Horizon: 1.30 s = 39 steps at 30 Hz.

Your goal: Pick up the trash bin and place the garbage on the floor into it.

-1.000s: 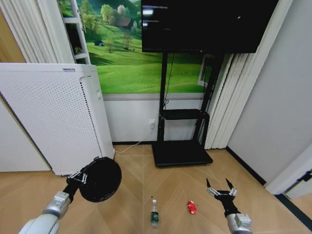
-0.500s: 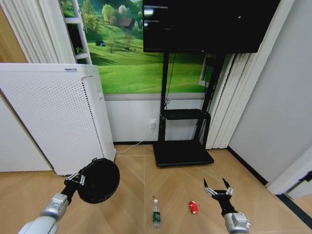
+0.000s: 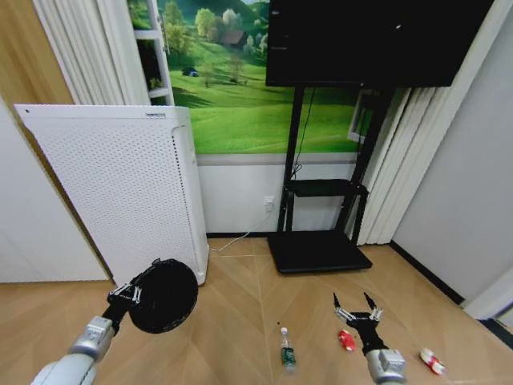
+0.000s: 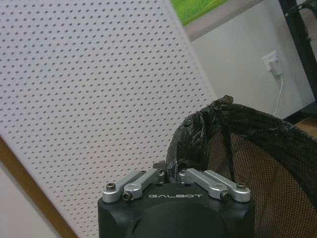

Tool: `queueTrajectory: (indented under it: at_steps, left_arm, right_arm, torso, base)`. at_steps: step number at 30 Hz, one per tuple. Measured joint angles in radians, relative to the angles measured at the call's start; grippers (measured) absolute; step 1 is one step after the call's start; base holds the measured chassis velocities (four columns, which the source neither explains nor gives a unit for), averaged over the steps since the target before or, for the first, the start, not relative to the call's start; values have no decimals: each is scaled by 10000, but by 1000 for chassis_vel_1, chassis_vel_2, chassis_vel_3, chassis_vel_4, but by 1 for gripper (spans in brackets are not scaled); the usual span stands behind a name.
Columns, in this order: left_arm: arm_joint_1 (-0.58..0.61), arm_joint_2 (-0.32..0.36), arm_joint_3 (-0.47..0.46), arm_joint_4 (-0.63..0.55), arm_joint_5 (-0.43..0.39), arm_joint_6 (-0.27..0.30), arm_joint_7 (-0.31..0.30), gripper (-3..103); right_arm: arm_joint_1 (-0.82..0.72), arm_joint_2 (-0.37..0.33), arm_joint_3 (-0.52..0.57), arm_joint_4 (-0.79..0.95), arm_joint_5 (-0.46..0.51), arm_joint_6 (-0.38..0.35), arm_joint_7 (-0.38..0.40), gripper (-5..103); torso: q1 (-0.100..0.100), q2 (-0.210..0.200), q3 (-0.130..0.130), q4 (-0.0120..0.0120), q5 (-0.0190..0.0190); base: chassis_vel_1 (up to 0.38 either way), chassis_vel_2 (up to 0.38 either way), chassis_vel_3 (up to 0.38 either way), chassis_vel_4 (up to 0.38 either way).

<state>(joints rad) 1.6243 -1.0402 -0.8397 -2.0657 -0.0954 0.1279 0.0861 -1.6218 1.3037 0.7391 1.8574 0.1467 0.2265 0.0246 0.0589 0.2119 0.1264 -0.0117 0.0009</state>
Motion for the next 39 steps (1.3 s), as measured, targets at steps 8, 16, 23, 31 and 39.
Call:
queueTrajectory:
  at_steps: [8,16,23,31,39]
  left_arm:
    - [-119,-24,83,75,12,-4,-6,7]
    - [-252,-53,216,95,18,-3,-6,7]
    - [-369,-127,436,73,14,-3,3,7]
    - [-486,-189,705,134,26,-4,3,7]
    - [-841,-213,1315,554,163,-3,-9,7]
  right_arm:
    - [13,-7,-88,-15,267,25,30,100]
    - [-21,-239,-245,156,-26,-348,201,100]
    - [219,-725,-666,-184,-103,-610,231,100]
    - [719,-1800,-1487,-1287,1355,-1587,453,100]
    - [2082,-3528,-3604,-4298,3305,-2394,419,100]
  torso:
    - [2,-1,1,0,-19]
    - [1,-2,3,5,-10]
    - [2,-2,3,-6,-5]
    - [3,-2,2,2,-8]
    - [3,-3,3,-2,-7]
  base:
    - [362,361,-359,-345]
    - [130,80,-106,-136]
    - [-90,-45,73,44]
    - [-13,-5,5,6]
    - [0,0,0,0]
